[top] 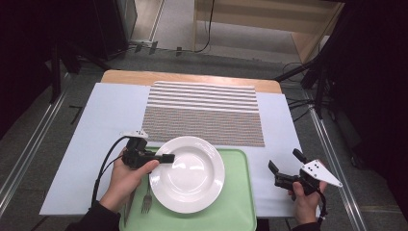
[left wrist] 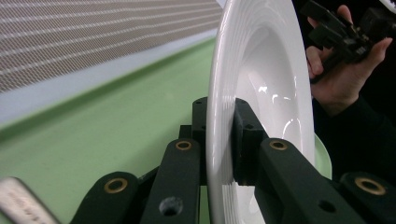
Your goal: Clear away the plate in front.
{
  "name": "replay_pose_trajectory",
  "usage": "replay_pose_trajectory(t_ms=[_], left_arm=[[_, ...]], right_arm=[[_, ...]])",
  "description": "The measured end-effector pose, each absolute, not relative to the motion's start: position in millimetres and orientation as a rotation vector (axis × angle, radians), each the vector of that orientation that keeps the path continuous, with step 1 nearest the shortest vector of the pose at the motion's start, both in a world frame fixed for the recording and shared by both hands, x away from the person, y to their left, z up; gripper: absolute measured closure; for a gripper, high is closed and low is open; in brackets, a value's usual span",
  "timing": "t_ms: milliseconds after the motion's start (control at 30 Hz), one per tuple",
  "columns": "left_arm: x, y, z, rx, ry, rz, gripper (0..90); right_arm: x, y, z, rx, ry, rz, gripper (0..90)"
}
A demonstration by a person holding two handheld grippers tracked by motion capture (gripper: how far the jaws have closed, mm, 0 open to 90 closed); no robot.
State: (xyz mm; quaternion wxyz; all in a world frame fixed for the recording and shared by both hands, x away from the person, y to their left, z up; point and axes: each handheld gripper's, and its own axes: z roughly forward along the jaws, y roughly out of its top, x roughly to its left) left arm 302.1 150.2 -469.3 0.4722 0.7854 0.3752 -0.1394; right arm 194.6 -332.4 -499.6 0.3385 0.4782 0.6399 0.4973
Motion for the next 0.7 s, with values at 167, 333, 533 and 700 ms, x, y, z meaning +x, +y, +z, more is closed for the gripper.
replay_pose_trajectory(t_ms=[167, 333, 533, 700], left_arm=[[294.3, 141.7, -473.9, 1.965, 0.887, -0.374, 80.9], [294.0, 139.0, -481.6, 1.974, 0.897, -0.433, 80.6], [294.6, 135.3, -488.6, 1.984, 0.898, -0.477, 80.5], [297.2, 133.1, -490.6, 2.016, 0.925, -0.45, 80.3]], right_arm=[[194.2, -331.7, -499.9, 1.247, 1.67, 1.292, 0.0], [194.4, -331.6, -500.6, 1.245, 1.672, 1.29, 0.0], [195.6, -332.7, -501.7, 1.243, 1.681, 1.282, 0.0], [195.5, -332.9, -501.6, 1.245, 1.675, 1.282, 0.0]])
